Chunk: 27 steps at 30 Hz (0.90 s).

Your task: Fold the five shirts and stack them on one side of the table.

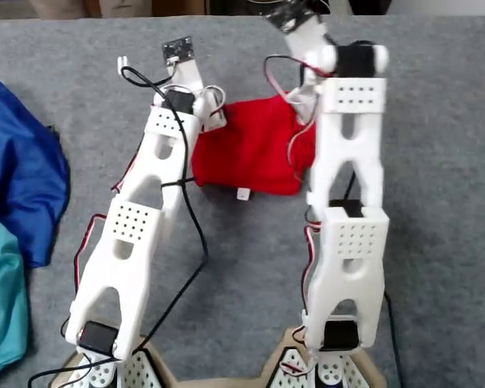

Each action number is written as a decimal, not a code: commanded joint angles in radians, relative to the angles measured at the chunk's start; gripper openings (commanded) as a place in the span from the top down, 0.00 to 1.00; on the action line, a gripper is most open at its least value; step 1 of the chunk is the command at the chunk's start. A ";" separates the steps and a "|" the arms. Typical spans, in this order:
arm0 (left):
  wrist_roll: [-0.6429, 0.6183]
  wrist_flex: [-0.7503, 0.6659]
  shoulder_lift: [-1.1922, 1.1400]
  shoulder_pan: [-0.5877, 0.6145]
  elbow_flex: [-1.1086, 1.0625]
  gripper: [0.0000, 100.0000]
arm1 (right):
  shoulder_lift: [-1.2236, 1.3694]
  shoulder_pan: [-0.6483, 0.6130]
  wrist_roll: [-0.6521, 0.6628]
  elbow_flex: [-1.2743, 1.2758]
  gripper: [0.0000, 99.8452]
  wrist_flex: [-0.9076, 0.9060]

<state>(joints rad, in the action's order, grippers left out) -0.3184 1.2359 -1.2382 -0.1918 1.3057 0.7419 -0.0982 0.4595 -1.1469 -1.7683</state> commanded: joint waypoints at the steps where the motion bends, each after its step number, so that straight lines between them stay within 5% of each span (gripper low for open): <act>1: 0.021 -0.015 0.001 0.034 0.057 0.81 | -0.042 -0.038 -0.014 0.105 0.99 -0.017; 14: 0.021 -0.006 0.004 0.035 0.057 0.81 | 0.107 0.073 -0.032 0.366 0.99 0.173; 27: 0.052 0.318 0.036 0.046 0.370 0.81 | 0.097 0.065 -0.043 -0.122 0.99 -0.020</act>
<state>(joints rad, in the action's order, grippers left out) -0.3000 1.4968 -1.2520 -0.1596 1.5988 0.8661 -0.0307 0.4273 -1.1408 -1.7622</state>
